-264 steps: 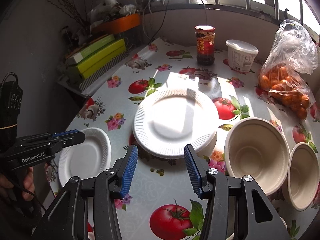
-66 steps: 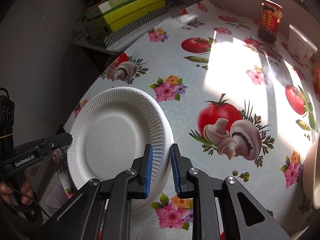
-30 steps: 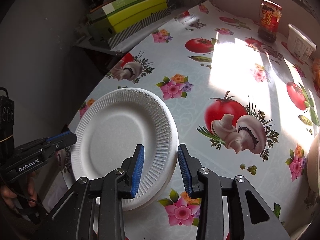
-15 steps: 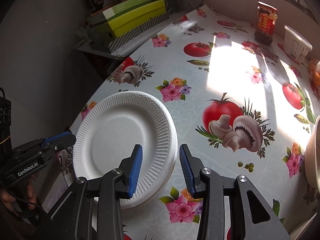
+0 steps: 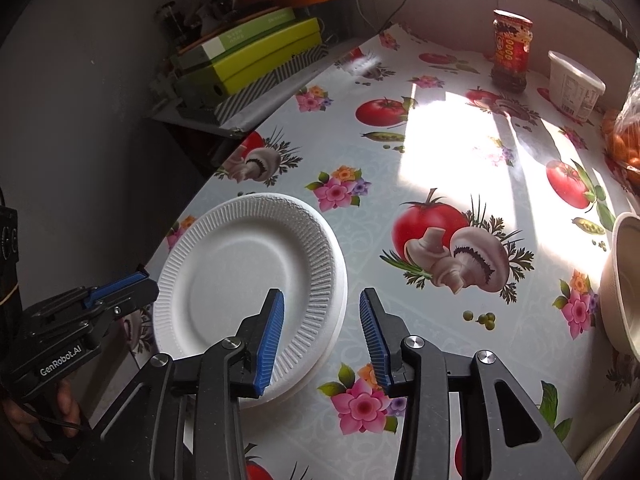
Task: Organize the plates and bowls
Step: 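Open the right tool to release its plate while the left tool opens on its plate, then move both open tools toward the beige paper bowls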
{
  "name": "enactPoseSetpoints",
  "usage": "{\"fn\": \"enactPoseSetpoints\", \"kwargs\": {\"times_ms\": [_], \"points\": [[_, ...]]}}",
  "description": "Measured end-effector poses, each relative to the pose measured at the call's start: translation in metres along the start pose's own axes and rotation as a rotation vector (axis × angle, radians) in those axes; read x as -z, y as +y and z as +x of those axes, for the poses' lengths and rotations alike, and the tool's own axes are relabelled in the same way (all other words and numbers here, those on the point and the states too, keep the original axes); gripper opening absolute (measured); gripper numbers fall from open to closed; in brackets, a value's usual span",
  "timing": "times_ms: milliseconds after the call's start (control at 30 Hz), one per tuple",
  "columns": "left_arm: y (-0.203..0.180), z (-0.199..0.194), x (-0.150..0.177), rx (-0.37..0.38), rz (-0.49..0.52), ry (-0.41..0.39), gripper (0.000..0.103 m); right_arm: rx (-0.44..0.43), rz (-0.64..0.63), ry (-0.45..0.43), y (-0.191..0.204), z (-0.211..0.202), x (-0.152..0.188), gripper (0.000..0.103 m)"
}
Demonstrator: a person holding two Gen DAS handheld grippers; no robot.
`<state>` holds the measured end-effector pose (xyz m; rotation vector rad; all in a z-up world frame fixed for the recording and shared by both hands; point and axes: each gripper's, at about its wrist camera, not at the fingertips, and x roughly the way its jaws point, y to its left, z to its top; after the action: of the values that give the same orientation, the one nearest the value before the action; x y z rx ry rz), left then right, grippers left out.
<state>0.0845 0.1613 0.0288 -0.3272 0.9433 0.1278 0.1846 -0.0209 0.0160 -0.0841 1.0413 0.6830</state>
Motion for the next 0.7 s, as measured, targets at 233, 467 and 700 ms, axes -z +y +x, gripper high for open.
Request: {"fn": "enactPoseSetpoints", "kwargs": {"times_ms": [233, 467, 700], "points": [[-0.024, -0.005, 0.001, 0.021, 0.061, -0.030, 0.021, 0.035, 0.032, -0.071, -0.006, -0.019, 0.010, 0.046], [-0.056, -0.001, 0.003, 0.068, 0.118, -0.023, 0.021, 0.103, 0.072, -0.133, -0.022, -0.044, 0.024, 0.047], [-0.089, 0.003, 0.006, 0.088, 0.191, -0.031, 0.021, 0.173, 0.114, -0.187, -0.038, -0.065, 0.036, 0.050]]}}
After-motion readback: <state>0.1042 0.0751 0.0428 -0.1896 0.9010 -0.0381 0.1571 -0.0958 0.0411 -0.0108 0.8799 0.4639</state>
